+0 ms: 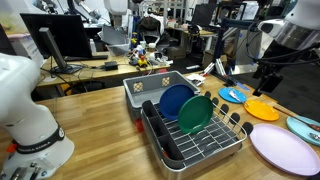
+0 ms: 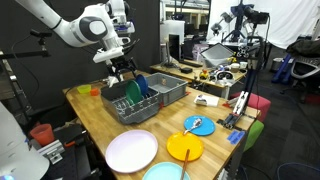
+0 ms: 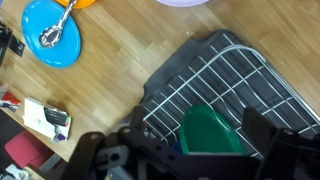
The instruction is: Remove the green plate from the dish rack and put it on the table
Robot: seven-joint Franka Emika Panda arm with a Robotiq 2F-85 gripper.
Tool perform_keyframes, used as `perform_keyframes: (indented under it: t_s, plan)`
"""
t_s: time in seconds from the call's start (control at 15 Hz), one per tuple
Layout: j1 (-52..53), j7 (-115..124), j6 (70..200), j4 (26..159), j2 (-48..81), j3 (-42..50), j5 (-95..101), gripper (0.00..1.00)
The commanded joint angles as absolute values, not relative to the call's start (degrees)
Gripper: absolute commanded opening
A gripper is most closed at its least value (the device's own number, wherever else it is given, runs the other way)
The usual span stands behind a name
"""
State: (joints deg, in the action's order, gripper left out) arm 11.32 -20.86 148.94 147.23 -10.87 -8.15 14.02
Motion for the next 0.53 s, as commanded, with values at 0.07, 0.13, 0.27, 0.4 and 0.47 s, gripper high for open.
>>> perform_keyframes:
  t_s: [0.07,0.13,0.27,0.4,0.47]
  plan:
    - [11.23,-21.55,148.84,146.27,-9.61,-8.24,13.92,1.00]
    - [11.22,-21.67,148.83,146.19,-9.48,-8.23,13.93,1.00]
    - [11.22,-21.74,148.83,146.17,-9.48,-8.21,13.93,1.00]
    - [11.22,-21.76,148.83,146.16,-9.48,-8.21,13.94,1.00]
    - [11.38,-22.10,149.45,146.08,-9.20,-8.29,13.98,1.00]
